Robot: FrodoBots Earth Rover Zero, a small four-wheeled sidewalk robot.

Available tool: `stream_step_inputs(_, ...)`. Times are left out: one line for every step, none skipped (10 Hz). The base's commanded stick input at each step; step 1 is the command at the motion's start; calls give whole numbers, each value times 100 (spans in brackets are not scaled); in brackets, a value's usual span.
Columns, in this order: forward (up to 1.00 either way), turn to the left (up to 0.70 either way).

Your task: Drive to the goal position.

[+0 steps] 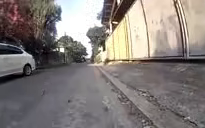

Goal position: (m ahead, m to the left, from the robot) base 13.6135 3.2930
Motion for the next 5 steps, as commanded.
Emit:
stream_step_inputs(91,0)
stream_step_inputs(91,0)
stream_step_inputs(91,0)
stream_step_inputs(91,0)
stream_step_inputs(91,0)
